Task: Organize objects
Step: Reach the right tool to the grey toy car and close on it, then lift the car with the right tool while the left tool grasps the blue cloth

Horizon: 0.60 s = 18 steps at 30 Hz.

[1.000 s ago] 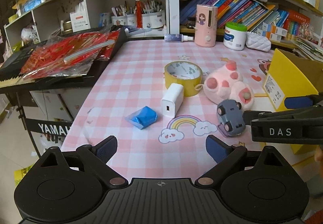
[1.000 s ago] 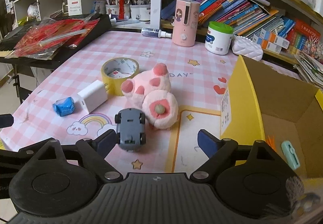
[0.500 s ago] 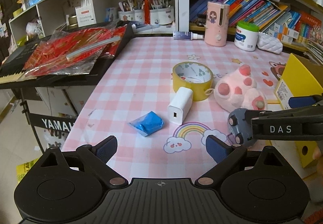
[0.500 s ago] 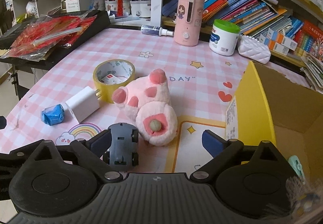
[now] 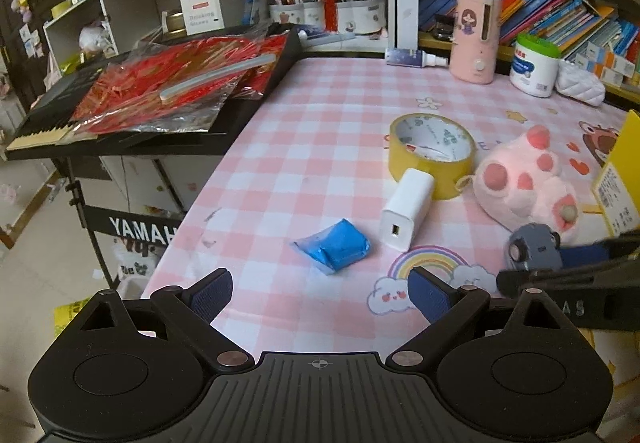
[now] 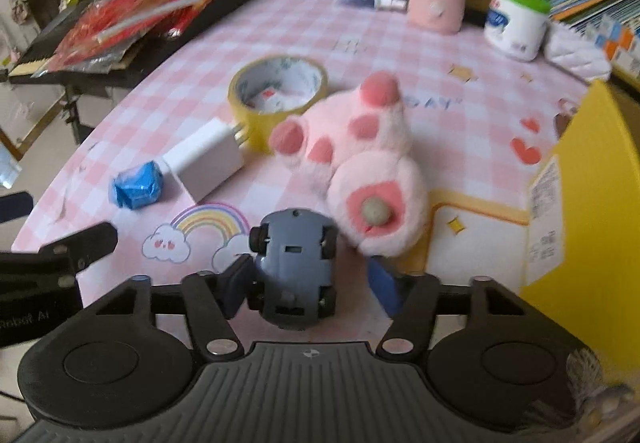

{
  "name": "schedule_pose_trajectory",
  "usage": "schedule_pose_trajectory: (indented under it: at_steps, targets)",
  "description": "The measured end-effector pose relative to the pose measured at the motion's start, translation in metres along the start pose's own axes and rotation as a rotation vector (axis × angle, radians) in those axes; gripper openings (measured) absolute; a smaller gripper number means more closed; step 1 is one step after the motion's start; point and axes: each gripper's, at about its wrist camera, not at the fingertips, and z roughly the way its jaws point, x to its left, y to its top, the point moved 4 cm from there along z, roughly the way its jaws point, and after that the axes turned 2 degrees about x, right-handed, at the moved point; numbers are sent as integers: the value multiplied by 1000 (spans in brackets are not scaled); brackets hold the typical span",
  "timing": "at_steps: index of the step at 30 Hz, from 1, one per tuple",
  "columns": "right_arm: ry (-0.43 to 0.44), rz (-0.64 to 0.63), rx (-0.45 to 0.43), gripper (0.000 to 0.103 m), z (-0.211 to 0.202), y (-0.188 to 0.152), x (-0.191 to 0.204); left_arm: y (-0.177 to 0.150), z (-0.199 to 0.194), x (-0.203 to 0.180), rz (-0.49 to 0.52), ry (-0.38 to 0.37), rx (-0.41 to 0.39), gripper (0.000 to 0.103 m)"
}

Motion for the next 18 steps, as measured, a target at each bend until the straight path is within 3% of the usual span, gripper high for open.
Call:
schedule_pose_trajectory:
  at_steps: [2,6,18]
  targets:
    - [21,-11,16,41,5,0,2,4,7,1,-4,1,3,95]
    - [48,-47,-14,41,-1,3,2,11,28,1,-11,10,31,95]
    - [65,-115,-51,41,-12,7,-5,19,70,-2,-82,-21,110,61]
